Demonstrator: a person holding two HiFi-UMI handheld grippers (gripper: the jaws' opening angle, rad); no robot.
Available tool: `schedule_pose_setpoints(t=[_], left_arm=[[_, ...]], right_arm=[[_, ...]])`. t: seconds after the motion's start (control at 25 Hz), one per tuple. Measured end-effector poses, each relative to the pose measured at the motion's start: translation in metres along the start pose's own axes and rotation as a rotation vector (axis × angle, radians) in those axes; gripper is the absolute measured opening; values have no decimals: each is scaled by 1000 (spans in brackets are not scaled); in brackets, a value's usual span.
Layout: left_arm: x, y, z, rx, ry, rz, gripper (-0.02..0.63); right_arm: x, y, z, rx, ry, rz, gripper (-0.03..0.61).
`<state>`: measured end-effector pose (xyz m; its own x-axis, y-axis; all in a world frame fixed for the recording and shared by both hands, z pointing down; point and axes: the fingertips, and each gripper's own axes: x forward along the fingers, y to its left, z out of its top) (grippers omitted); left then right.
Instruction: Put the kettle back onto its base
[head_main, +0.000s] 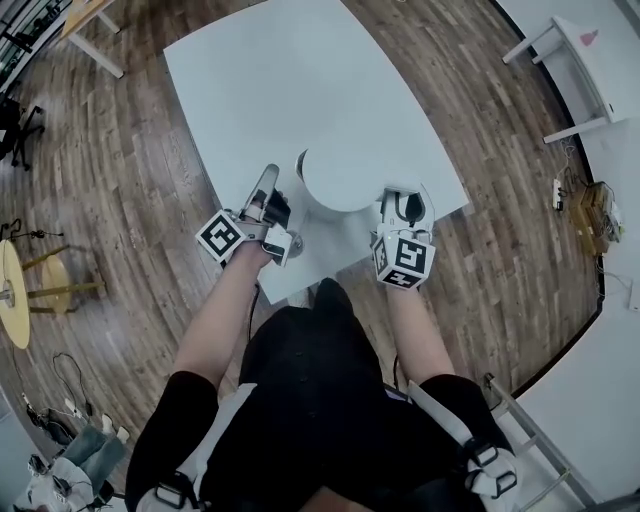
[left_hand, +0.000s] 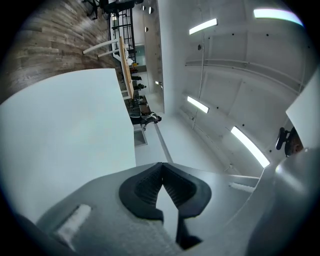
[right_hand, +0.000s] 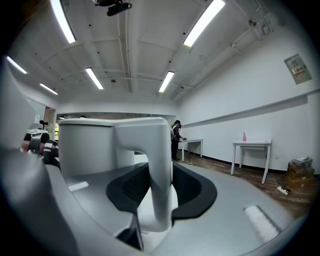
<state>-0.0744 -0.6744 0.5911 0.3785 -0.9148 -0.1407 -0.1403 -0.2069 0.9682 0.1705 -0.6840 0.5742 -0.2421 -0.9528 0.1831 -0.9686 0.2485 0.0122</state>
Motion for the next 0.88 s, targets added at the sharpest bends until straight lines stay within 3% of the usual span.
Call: schedule_pose_setpoints(t=[0.28, 0.4, 0.44, 0.48, 0.6, 0.68, 0.76, 0.88], left_arm=[[-40, -19, -21, -26, 20, -50, -2], [-56, -32, -29, -11, 16, -73, -3], [-61, -38, -32, 37, 33, -71, -3], [-65, -44, -38, 137, 69, -59, -3], [-70, -72, -55, 630, 194, -21, -2], [-76, -89, -61, 882, 209, 11, -2], [-86, -102, -68, 1012, 197, 41, -2], [-100, -119, -86, 1023, 160, 50, -2]], right_arm=[[-57, -6, 5, 140, -30, -52, 115], [-78, 0, 7, 132, -47, -38, 103], [-83, 3, 10, 122, -55, -28, 98], [-87, 4, 15, 113, -66, -19, 86], [-101, 10, 33, 85, -112, 21, 35], [-114, 14, 40, 71, -139, 55, 15], [-131, 13, 43, 71, -152, 84, 5], [-160, 1, 48, 64, -166, 108, 5]])
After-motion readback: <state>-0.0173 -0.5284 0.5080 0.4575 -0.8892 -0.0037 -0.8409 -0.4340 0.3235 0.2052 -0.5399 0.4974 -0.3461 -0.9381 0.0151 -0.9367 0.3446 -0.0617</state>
